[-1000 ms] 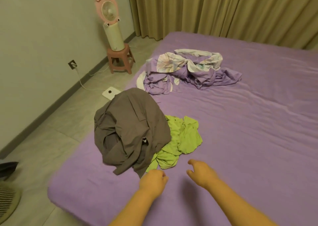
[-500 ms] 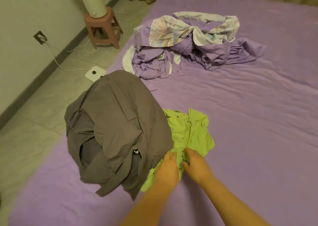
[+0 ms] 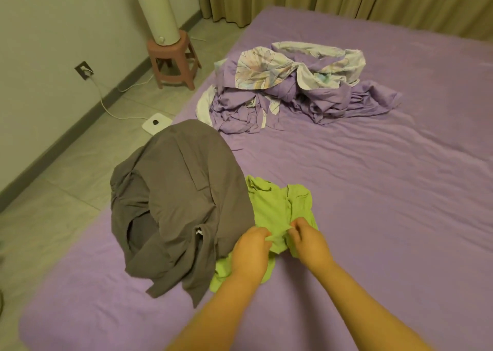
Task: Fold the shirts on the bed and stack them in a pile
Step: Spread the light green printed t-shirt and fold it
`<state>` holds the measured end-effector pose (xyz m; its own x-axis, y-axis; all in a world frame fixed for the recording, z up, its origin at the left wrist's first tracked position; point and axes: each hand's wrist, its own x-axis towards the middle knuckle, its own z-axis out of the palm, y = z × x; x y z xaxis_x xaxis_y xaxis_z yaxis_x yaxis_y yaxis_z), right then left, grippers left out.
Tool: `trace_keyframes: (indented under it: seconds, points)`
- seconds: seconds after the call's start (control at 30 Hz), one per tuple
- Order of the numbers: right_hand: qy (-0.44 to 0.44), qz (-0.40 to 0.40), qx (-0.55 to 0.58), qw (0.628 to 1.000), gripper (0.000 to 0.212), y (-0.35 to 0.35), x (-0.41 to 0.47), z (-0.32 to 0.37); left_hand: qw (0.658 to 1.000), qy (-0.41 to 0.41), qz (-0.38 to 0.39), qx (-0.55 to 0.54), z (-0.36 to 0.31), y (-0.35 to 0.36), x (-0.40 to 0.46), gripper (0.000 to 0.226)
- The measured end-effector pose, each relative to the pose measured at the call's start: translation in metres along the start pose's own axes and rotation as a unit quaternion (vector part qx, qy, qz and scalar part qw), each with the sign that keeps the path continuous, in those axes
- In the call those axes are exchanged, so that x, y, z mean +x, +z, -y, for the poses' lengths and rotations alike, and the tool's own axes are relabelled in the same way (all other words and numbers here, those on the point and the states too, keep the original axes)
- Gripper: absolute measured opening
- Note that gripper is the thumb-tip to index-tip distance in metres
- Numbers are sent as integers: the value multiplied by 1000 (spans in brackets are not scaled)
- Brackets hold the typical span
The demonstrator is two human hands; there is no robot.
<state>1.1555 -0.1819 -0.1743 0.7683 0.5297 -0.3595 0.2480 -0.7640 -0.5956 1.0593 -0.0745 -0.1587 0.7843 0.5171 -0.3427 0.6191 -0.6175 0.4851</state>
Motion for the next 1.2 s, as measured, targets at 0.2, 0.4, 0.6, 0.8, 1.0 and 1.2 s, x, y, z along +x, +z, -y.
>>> trace_keyframes:
  seconds: [0.2,0.4,0.6,0.8,1.0,1.2]
  points:
    - [-69,-48,25,996,13,-104,-48,47,993,67,-83,-58,-67,-86,-34,23]
    - [-156,-108,11,982,20,-204,-121,88,978,143,-69,-137,-138,-170,-99,15]
    - [-216,-155,91,960,17,-277,-198,104,952,189,-113,-214,-200,-227,-169,22]
    - [-249,-188,180,933,11,-331,-257,120,935,237,-153,-215,-247,-261,-224,15]
    - [-266,-190,255,910,10,-369,-308,140,920,259,-168,-240,-259,-276,-261,15]
    - [-234,-211,224,922,9,-373,-337,166,900,308,-141,-273,-261,-270,-306,19]
